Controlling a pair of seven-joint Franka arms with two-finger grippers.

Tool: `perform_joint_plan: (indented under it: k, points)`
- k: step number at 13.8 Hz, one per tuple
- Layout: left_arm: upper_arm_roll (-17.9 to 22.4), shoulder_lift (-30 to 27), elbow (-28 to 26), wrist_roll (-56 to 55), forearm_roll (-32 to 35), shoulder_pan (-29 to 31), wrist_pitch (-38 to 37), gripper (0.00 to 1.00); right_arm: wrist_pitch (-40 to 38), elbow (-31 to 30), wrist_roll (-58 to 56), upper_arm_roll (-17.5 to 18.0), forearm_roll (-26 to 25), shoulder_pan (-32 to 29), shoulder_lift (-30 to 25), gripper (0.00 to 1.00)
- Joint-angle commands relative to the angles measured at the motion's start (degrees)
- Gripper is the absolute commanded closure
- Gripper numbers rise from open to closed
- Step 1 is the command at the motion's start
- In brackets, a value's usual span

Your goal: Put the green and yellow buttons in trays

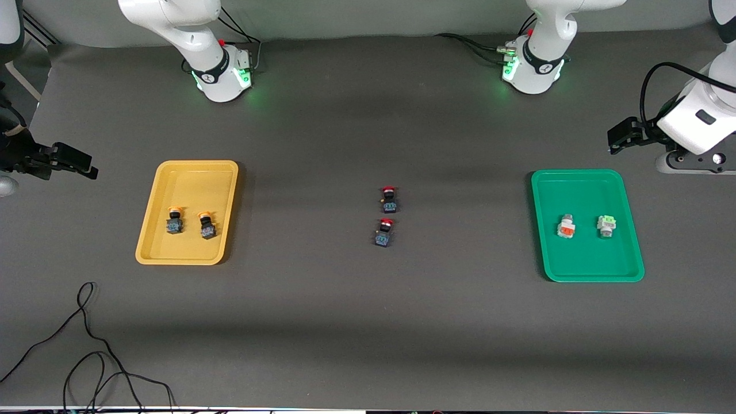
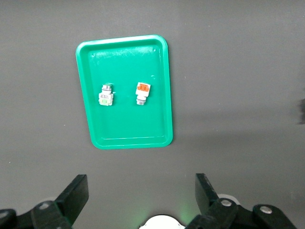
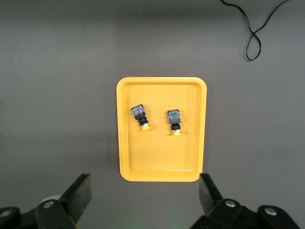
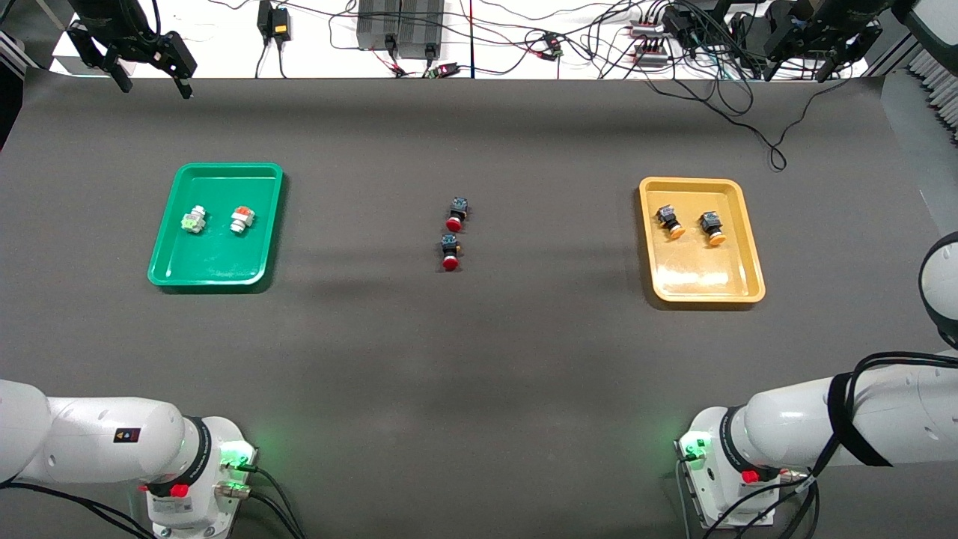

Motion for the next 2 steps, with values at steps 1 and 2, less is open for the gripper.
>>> perform_joint_plan:
  k: [1,2]
  points:
    - [0.22,0.00,0.25,-0.65,-0.40,-0.37,-0.09,0.00,-0.47,0.65,1.39,0.23,-0.80,0.04,-0.27,0.00]
    - [0.22,0.00,0.25,-0.65,-0.40,-0.19,-0.18,0.00,-0.47,0.56,1.39,0.23,-0.80,-0.05,-0.27,0.00]
